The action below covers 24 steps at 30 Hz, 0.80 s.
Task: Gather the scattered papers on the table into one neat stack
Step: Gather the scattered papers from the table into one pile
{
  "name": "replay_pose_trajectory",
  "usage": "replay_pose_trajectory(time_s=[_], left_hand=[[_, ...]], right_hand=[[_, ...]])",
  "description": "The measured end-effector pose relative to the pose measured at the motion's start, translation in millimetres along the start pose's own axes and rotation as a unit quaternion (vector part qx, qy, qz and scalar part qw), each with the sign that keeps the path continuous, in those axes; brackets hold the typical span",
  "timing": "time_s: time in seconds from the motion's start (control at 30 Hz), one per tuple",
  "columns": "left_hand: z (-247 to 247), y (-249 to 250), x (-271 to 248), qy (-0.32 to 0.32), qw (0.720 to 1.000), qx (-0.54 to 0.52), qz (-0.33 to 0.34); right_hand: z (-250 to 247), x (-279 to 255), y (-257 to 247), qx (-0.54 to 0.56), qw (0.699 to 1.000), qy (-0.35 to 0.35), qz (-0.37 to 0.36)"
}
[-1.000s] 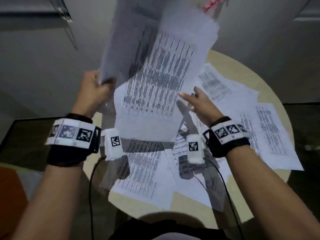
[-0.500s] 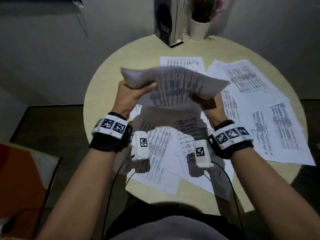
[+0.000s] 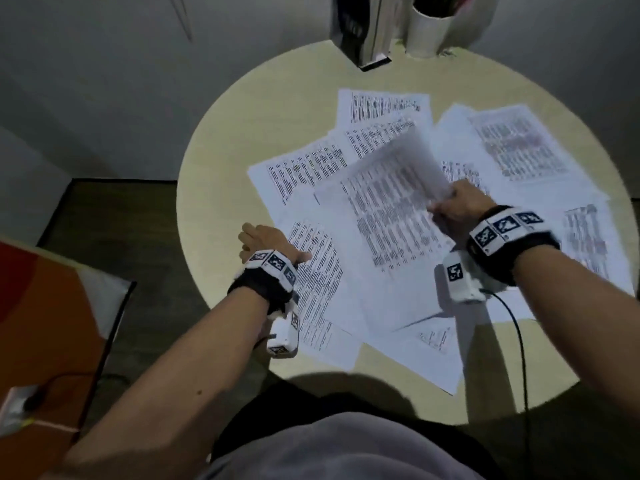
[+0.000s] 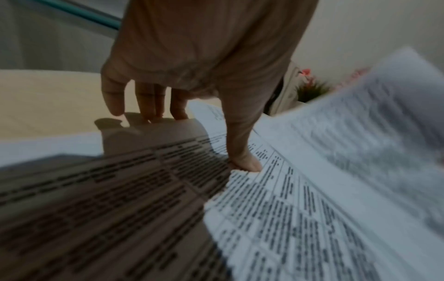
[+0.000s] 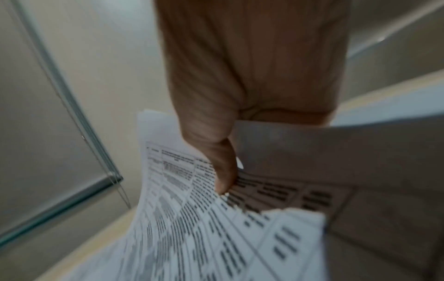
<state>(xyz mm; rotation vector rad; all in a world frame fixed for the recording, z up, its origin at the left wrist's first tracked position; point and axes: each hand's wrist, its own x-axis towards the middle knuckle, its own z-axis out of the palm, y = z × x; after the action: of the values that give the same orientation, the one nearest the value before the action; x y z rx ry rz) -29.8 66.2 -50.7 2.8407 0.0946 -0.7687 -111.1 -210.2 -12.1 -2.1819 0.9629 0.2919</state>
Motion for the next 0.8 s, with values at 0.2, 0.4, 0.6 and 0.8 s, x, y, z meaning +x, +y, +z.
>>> replay_pose_trajectory(time_s=[0.2, 0.4, 0.6, 0.8], left_hand=[[6, 7, 1, 0.004, 0.990, -0.131, 0.048], [-36, 5, 15, 0.118, 0.914, -0.387, -0.009], [-15, 20, 25, 0.023, 0.939, -0.325, -0.108], [-5, 53, 21, 0.059, 0.947, -0.274, -0.160]], right_hand=[[47, -15, 35, -0.017, 1.000, 0.009, 0.016], [50, -4, 44, 0.138, 0.988, 0.034, 0.065], [50, 12, -1, 0.225, 0.972, 0.031, 0.060], [74, 37, -45, 0.125, 0.992, 0.012, -0.003]])
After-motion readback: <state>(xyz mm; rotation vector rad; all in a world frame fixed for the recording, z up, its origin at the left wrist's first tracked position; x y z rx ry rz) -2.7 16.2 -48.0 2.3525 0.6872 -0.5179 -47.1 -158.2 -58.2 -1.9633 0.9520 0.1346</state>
